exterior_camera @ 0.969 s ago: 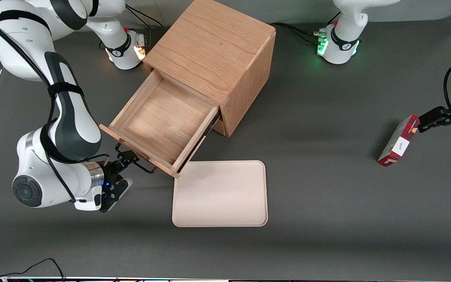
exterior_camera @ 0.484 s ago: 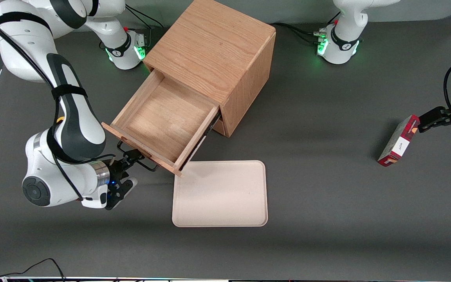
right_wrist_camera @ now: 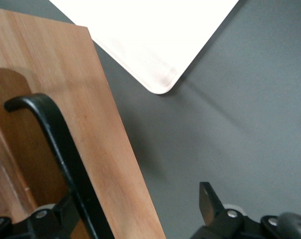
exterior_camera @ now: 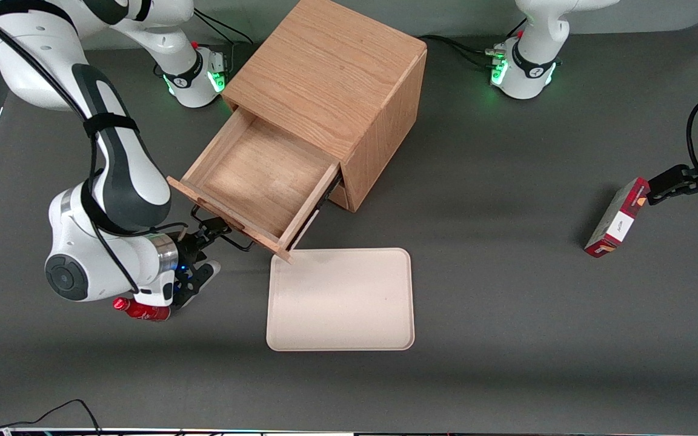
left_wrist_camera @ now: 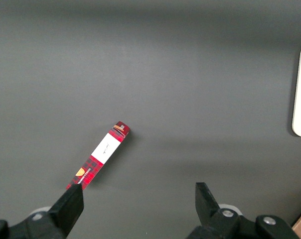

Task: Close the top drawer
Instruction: 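Push the drawer front with the right gripper into the cabinet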

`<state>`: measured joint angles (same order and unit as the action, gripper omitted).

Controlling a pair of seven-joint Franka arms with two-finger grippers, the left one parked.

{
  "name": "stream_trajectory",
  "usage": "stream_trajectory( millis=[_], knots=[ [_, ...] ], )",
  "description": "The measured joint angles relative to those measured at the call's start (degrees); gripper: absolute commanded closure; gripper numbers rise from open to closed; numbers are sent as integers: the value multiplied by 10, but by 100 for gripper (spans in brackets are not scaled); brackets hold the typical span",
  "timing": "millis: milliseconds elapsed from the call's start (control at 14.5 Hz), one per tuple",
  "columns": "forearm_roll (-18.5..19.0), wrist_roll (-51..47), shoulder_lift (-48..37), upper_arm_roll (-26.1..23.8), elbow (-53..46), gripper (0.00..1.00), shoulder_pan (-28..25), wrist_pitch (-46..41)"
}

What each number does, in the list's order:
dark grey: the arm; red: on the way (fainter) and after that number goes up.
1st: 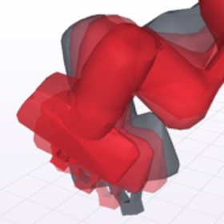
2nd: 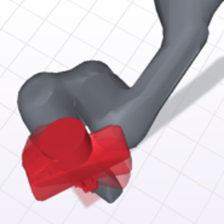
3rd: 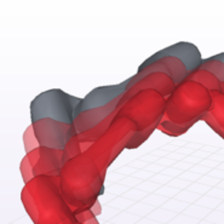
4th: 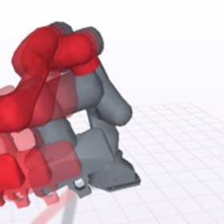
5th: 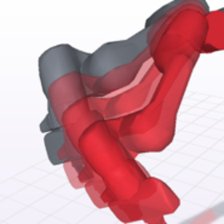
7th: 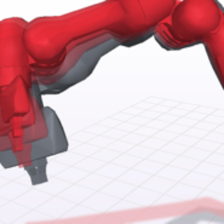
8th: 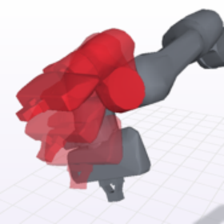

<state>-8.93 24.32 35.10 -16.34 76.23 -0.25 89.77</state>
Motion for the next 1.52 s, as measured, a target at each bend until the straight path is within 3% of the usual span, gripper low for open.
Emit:
stream_trajectory(
  millis=[761,1038,1522],
  knots=[
    [-67,-36,-110,-2,178,0,0,58],
    [-72,-67,-148,-11,221,0,0,61],
    [-116,-88,-189,-20,272,0,0,70]
  ],
)
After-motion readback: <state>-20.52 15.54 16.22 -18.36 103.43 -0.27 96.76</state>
